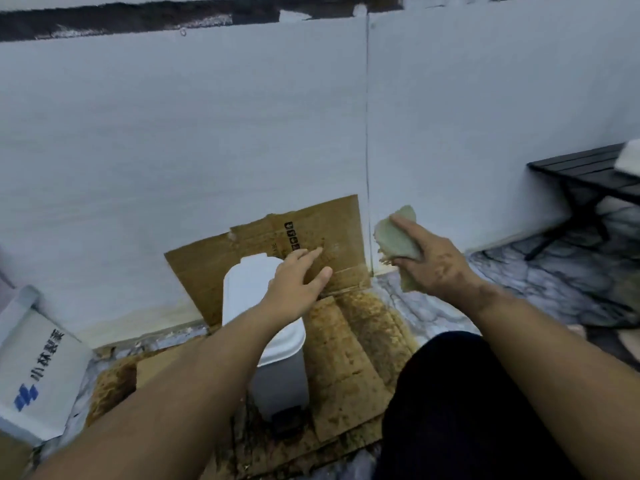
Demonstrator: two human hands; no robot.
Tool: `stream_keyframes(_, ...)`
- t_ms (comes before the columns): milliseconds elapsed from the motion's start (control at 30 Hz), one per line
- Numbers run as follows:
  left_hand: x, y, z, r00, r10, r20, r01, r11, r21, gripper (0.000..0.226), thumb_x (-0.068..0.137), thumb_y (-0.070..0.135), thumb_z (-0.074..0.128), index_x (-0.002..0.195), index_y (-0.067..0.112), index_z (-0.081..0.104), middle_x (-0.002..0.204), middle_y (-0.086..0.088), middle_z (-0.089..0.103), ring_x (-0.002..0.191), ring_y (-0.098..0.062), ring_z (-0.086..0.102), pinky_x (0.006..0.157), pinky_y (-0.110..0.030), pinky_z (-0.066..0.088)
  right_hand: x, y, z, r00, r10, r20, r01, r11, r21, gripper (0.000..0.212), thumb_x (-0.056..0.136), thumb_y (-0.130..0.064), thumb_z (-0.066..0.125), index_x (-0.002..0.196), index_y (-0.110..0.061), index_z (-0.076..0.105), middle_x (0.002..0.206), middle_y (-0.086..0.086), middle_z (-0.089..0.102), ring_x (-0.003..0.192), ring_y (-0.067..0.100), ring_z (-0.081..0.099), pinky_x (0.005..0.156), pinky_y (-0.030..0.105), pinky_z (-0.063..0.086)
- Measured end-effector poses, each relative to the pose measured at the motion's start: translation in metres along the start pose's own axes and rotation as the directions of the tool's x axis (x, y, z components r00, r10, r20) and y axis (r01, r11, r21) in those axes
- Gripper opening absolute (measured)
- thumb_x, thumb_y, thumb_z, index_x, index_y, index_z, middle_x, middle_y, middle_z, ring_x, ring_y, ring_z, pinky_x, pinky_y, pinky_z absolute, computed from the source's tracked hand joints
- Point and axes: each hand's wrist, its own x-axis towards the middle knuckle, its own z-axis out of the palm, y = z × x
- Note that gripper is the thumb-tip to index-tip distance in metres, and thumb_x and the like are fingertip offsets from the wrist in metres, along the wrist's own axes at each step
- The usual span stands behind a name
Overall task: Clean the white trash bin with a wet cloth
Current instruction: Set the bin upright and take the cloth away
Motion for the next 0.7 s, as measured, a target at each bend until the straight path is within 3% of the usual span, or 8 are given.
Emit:
stream_keyframes(167, 0.029, 0.102, 0.057, 0.948, 0.286, 0.14, -0.28, 0.958, -0.062, 0.047, 0.102, 0.05, 0.051, 0.148, 0.04, 0.047, 0.161, 0.008, 0.034, 0.151, -0.016, 0.027, 0.123, -0.046, 0.026, -0.038, 0.052, -0.079, 0.971, 0.144, -0.192, -0.15, 0.988, -0.018, 0.07, 0.085, -0.012, 0.075, 0.146, -0.032, 0.046, 0.133, 0.009, 0.063, 0.119, 0.028, 0.06, 0.082, 0.002, 0.029)
stream_keyframes(233, 0.034, 0.135, 0.095, 0.905, 0.359, 0.227, -0.352, 0.933, -0.07, 0.048, 0.102, 0.05, 0.051, 0.149, 0.041, 0.046, 0.162, 0.01, 0.032, 0.15, -0.013, 0.026, 0.123, -0.042, 0.026, -0.064, 0.081, -0.096, 0.949, 0.208, -0.235, -0.216, 0.976, -0.009, 0.072, 0.082, -0.012, 0.077, 0.145, -0.03, 0.048, 0.136, 0.007, 0.061, 0.123, 0.025, 0.058, 0.086, 0.0, 0.029)
stream_keyframes(333, 0.035, 0.171, 0.165, 0.836, 0.421, 0.353, -0.417, 0.904, -0.09, 0.051, 0.102, 0.051, 0.05, 0.151, 0.041, 0.043, 0.163, 0.009, 0.031, 0.152, -0.013, 0.025, 0.123, -0.041, 0.025, -0.11, 0.134, -0.108, 0.919, 0.314, -0.24, -0.326, 0.945, -0.011, 0.072, 0.083, -0.015, 0.076, 0.146, -0.029, 0.045, 0.142, 0.007, 0.056, 0.128, 0.027, 0.054, 0.1, 0.021, 0.039)
stream_keyframes(400, 0.029, 0.185, 0.214, 0.781, 0.441, 0.442, -0.441, 0.891, -0.111, 0.05, 0.103, 0.05, 0.05, 0.152, 0.043, 0.041, 0.166, 0.009, 0.028, 0.154, -0.013, 0.021, 0.123, -0.039, 0.023, -0.143, 0.171, -0.108, 0.881, 0.406, -0.243, -0.41, 0.911, 0.039, 0.069, 0.085, -0.014, 0.074, 0.145, -0.03, 0.046, 0.141, 0.005, 0.056, 0.122, 0.023, 0.055, 0.093, 0.02, 0.039)
stream_keyframes(467, 0.018, 0.194, 0.262, 0.733, 0.454, 0.507, -0.453, 0.881, -0.133, 0.049, 0.103, 0.047, 0.052, 0.151, 0.043, 0.042, 0.166, 0.01, 0.026, 0.154, -0.012, 0.02, 0.117, -0.03, 0.02, -0.176, 0.212, -0.101, 0.823, 0.507, -0.255, -0.49, 0.862, 0.13, 0.064, 0.086, -0.013, 0.073, 0.143, -0.031, 0.049, 0.137, 0.002, 0.056, 0.115, 0.016, 0.053, 0.088, 0.014, 0.036)
stream_keyframes(533, 0.005, 0.193, 0.301, 0.705, 0.426, 0.568, -0.422, 0.895, -0.147, 0.051, 0.103, 0.043, 0.055, 0.152, 0.041, 0.043, 0.166, 0.011, 0.026, 0.153, -0.012, 0.021, 0.111, -0.023, 0.019, -0.206, 0.252, -0.087, 0.749, 0.614, -0.248, -0.576, 0.789, 0.215, 0.059, 0.089, -0.015, 0.07, 0.141, -0.031, 0.05, 0.131, -0.003, 0.056, 0.113, 0.013, 0.052, 0.091, 0.016, 0.037)
stream_keyframes(633, -0.002, 0.182, 0.343, 0.62, 0.372, 0.691, -0.409, 0.905, -0.12, 0.056, 0.103, 0.042, 0.056, 0.155, 0.04, 0.037, 0.168, 0.01, 0.022, 0.155, -0.015, 0.02, 0.121, -0.036, 0.024, -0.242, 0.308, -0.06, 0.61, 0.759, -0.23, -0.666, 0.648, 0.371, 0.048, 0.094, -0.02, 0.067, 0.139, -0.028, 0.053, 0.126, -0.005, 0.05, 0.11, 0.014, 0.051, 0.09, 0.021, 0.04)
stream_keyframes(700, 0.004, 0.18, 0.358, 0.582, 0.336, 0.74, -0.412, 0.907, -0.088, 0.059, 0.102, 0.043, 0.057, 0.156, 0.042, 0.034, 0.169, 0.009, 0.02, 0.156, -0.015, 0.016, 0.124, -0.043, 0.023, -0.257, 0.339, -0.042, 0.48, 0.858, -0.182, -0.677, 0.494, 0.545, 0.042, 0.095, -0.02, 0.064, 0.136, -0.026, 0.056, 0.128, 0.001, 0.053, 0.103, 0.02, 0.058, 0.082, 0.026, 0.05)
